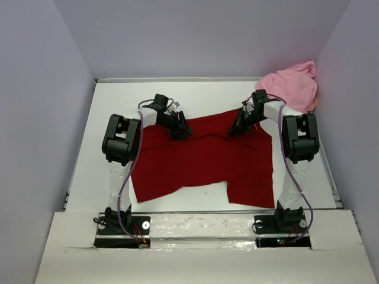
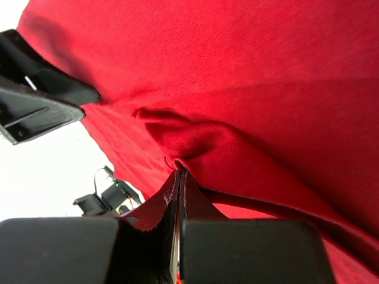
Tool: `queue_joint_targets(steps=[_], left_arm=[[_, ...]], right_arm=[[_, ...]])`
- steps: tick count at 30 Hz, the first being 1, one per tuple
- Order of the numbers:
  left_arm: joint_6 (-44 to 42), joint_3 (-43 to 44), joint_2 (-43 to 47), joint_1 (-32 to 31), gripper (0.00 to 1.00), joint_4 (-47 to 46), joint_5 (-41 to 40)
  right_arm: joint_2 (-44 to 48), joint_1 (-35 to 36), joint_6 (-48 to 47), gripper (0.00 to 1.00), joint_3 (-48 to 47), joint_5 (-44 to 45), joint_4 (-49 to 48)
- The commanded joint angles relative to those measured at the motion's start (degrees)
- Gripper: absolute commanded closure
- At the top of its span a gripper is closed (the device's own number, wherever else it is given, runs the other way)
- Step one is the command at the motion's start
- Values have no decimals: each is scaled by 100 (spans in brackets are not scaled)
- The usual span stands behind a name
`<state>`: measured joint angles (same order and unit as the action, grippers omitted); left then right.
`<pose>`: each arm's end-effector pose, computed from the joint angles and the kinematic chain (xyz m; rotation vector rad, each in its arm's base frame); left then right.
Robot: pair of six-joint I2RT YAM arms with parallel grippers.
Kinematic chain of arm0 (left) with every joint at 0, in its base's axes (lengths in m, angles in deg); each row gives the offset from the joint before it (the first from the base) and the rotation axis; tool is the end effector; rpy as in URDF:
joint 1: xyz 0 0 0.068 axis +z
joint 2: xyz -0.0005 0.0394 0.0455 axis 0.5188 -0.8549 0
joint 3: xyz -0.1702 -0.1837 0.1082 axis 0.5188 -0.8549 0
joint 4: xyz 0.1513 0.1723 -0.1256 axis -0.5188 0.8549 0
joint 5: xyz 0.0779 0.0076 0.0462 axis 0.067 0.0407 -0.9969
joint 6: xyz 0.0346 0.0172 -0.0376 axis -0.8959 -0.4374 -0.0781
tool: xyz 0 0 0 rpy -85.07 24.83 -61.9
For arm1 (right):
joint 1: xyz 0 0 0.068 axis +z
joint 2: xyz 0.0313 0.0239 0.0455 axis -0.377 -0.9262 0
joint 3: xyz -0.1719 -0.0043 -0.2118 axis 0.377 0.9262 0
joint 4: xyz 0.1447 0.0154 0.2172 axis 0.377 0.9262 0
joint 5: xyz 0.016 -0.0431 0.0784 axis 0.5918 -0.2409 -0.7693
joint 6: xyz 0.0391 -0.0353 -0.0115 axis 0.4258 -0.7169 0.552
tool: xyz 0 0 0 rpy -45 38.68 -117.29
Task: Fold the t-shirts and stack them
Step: Fold the flattened tshirt in 1/3 of the way
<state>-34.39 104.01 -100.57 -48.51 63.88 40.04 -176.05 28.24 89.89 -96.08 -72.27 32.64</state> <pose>0.4241 -0.1581 0.1361 0.0161 2.6365 -1.3223 0.4234 0.0692 0.1512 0.3224 2.8214 1.1645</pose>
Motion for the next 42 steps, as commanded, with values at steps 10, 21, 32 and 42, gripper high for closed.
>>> queue_joint_targets(steps=[10,21,32,42], left_arm=[[-79,129,-126,-32,43,271,-113],[-70,165,-135,-41,43,280,-122],[-88,165,-170,-41,43,288,-122],[-97,165,-197,-41,43,288,-122]], right_arm=[[395,209,142,100,220,-313,4],[580,393,142,100,343,-410,118],[720,622,19,100,475,-322,487],[817,850,-156,74,809,-226,689]])
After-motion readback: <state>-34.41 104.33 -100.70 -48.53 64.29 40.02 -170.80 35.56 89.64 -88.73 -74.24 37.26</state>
